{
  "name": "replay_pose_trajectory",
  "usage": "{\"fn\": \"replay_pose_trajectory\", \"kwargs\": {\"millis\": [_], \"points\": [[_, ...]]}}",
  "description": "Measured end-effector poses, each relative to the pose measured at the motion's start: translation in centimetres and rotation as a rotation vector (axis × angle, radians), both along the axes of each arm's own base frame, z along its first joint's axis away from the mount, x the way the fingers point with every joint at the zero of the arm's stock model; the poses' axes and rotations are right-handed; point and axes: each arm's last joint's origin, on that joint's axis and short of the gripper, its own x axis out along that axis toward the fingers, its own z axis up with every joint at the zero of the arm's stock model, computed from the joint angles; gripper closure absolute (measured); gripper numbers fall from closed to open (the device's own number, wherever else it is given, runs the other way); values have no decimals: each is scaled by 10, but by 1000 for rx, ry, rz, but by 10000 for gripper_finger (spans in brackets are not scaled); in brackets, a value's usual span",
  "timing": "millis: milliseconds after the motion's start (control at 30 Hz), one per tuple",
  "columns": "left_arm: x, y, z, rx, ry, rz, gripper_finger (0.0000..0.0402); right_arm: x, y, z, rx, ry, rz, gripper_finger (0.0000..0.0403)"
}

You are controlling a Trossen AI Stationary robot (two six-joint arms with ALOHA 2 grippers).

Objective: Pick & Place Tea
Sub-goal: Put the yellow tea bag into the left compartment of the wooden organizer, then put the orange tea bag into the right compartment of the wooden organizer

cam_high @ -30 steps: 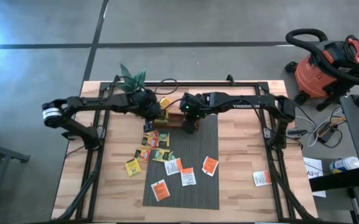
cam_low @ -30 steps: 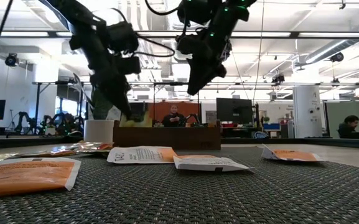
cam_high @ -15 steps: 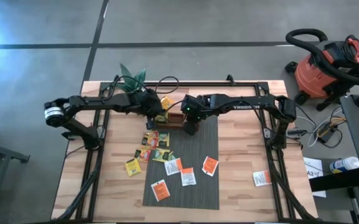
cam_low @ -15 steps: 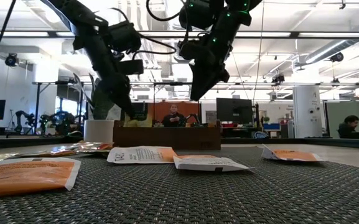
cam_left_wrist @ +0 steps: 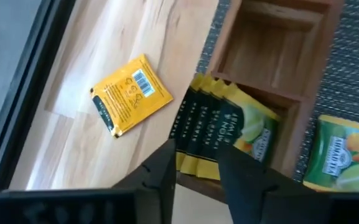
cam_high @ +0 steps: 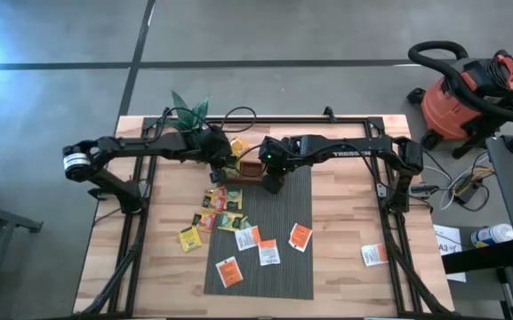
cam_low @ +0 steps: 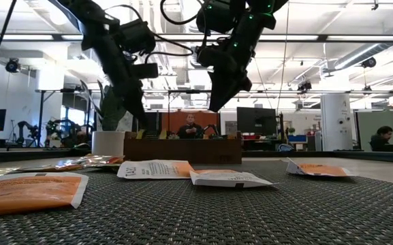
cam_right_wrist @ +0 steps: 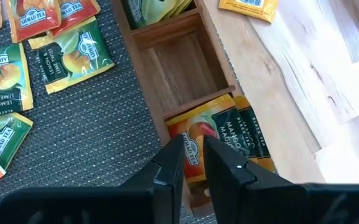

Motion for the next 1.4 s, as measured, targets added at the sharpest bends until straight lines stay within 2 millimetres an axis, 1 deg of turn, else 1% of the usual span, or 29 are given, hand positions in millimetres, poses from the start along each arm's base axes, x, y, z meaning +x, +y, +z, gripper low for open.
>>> {"fn": "replay_pose_trajectory", "kwargs": {"millis": [67, 167, 300, 433, 567, 700, 800, 933, 1067, 1167, 1267, 1400], "points": [[0, -3, 6, 1, -2, -8, 279, 0, 0, 0, 0, -1, 0, 346], [-2, -8, 17, 6, -14, -9, 276, 0, 0, 0, -1, -1, 4, 346], [-9, -19, 45, -32, -85, 64, 275, 0, 0, 1, -2, -4, 4, 346], [-23, -39, 72, -126, -234, 165, 275, -2, 0, 7, -5, -23, 8, 346], [-41, -64, 85, -242, -366, 219, 275, -2, 0, 9, -1, -36, 10, 346], [-59, -91, 87, -343, -443, 243, 275, -3, 0, 11, 6, -42, -3, 346], [-69, -109, 85, -352, -496, 296, 275, -5, 0, 16, 16, -62, -29, 346], [-80, -120, 76, -321, -563, 432, 275, -10, -4, 27, 32, -113, -140, 346], [-83, -121, 60, -370, -550, 512, 275, -11, -22, 32, 79, -194, -287, 346], [-82, -119, 51, -365, -531, 540, 275, -12, -42, 34, 180, -268, -375, 346], [-83, -115, 45, -352, -521, 568, 275, -12, -62, 30, 285, -315, -440, 346], [-84, -104, 38, -331, -512, 630, 275, -12, -83, 24, 296, -353, -476, 346]]}}
